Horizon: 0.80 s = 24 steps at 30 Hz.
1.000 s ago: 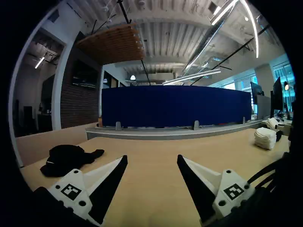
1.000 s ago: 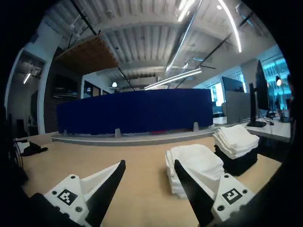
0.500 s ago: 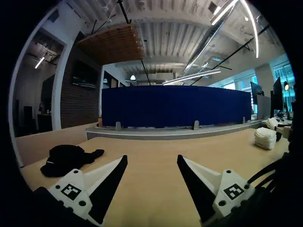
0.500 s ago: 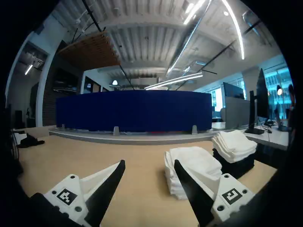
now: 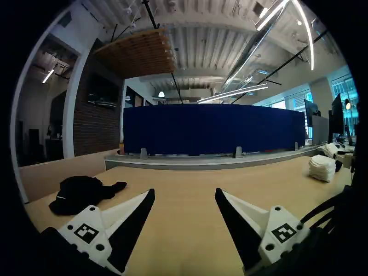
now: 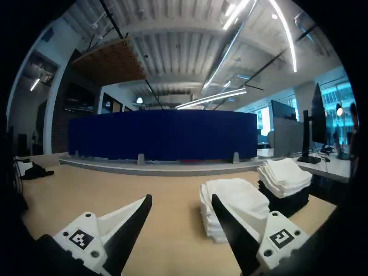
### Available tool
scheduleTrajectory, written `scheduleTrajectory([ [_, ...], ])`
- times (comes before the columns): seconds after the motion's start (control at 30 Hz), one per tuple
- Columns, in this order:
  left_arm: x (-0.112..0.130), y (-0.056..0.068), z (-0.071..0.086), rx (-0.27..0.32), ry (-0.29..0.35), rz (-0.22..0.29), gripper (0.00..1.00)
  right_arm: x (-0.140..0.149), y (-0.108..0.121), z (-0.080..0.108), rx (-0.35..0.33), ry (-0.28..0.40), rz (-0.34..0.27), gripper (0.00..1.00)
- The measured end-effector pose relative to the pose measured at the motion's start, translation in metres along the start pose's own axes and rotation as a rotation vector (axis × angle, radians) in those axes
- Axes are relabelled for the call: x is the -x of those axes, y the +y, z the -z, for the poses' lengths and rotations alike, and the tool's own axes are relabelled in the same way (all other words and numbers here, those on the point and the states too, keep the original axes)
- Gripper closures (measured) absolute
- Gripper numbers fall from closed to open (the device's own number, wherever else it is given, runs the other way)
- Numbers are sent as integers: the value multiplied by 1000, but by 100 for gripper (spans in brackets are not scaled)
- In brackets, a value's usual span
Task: Fold towel
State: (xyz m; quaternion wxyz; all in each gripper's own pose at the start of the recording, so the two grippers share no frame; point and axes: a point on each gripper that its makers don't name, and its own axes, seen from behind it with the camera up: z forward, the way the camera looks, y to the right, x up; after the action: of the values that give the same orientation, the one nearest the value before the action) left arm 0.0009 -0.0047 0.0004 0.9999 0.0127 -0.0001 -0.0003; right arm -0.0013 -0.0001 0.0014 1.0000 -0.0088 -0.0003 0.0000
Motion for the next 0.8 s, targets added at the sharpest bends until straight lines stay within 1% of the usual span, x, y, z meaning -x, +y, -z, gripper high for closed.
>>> scheduleTrajectory([
  [0.8, 1, -2, -1, 0, -1, 3, 2, -1, 0, 0, 0, 0, 0, 0],
])
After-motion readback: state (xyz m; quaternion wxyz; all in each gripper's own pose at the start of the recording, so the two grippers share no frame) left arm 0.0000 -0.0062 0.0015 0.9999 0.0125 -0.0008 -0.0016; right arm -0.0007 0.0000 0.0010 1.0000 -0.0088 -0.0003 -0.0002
